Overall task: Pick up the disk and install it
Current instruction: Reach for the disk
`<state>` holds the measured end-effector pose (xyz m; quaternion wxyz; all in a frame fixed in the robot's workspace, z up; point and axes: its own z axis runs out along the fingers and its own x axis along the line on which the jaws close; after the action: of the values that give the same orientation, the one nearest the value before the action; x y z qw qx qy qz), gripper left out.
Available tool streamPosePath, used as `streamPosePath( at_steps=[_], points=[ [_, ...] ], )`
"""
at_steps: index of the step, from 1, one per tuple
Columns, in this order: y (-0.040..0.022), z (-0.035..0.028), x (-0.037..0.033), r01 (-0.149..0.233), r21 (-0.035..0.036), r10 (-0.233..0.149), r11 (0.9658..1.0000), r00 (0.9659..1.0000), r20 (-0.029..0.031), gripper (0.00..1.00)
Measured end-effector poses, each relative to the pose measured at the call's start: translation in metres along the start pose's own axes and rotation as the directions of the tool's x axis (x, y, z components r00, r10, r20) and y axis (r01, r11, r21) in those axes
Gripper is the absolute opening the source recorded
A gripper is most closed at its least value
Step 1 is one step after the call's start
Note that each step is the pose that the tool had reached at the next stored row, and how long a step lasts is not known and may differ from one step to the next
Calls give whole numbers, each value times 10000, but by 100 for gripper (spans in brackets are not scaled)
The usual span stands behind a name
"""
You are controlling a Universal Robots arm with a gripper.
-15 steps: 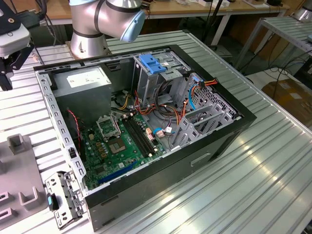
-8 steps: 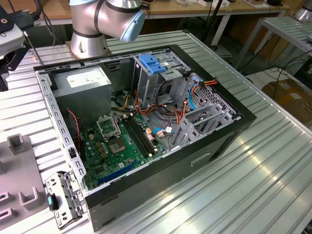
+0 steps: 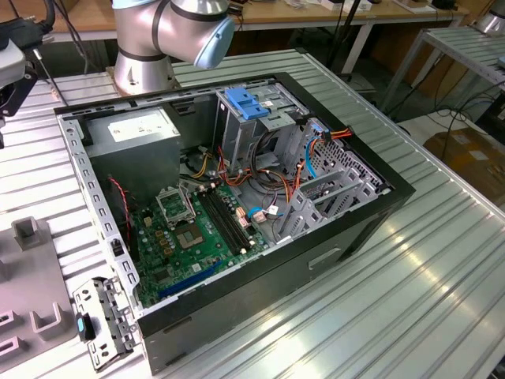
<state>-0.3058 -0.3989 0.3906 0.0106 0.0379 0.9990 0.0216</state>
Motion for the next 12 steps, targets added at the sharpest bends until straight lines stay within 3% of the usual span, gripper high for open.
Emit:
streamPosePath(
  at_steps=[10,11,12],
  points=[
    [-8,-1,102,0,0,0,10000,10000,-2,11],
    [-11,-1,156,0,0,0,10000,10000,-2,11],
    [-11,-3,277,0,0,0,10000,10000,-2,11]
  ],
)
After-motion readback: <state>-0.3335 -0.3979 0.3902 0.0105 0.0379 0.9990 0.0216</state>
